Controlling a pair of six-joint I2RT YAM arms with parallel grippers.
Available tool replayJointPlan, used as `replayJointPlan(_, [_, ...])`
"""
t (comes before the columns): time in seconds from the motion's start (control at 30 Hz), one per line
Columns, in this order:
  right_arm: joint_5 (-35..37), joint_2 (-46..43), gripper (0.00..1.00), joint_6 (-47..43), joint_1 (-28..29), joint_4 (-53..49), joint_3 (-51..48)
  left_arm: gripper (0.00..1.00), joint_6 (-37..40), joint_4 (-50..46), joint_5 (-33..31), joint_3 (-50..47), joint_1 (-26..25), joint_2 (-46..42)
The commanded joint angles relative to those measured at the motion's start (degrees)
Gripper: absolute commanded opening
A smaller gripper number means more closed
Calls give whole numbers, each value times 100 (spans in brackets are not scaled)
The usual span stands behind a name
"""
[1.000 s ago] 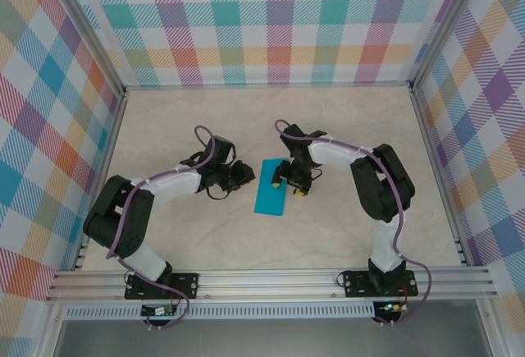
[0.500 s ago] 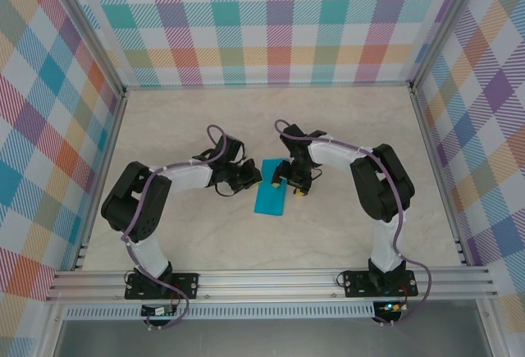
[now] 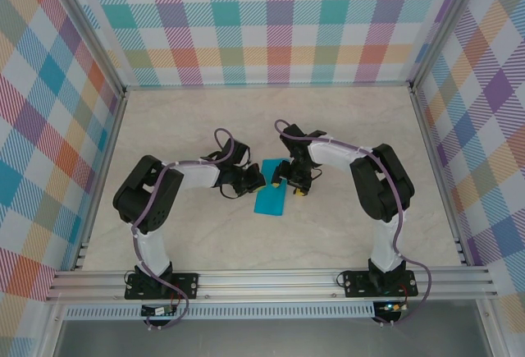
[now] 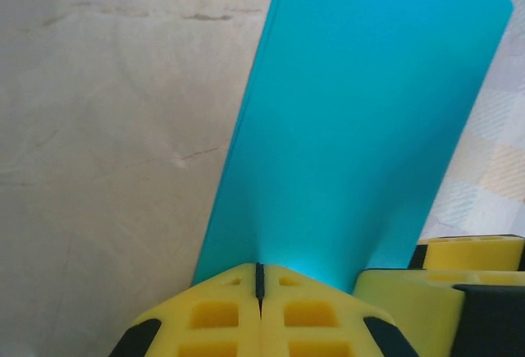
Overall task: Fold a paper plane with a square sheet of paper (pick it up from the middle)
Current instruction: Hold the square sheet of paper at the center of the table, then fold the square sheet of paper in half at the center of the table.
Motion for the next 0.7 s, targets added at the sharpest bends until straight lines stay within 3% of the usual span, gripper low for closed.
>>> replayJointPlan(0.0, [273,331,69,67,-14,-425,-147,0,30,59,15,57,-75,98])
replayJointPlan(0.27, [55,5,72,-52,-23,-66,-72,0,101,36,-81,-179,-75,143])
replayJointPlan(0.5, [-524,-1257,72,-30,-300,1089,-606,0,173,19,-72,-236,-75,154])
replayJointPlan(0.57, [-740,-1521,65,61,-380,1531,-907,0,193,-2,-62,-233,-79,154])
replayJointPlan(0.67, [-1363,-1665,39,260,-396,2412,-1296,0,192,-5,-66,-226,-75,137])
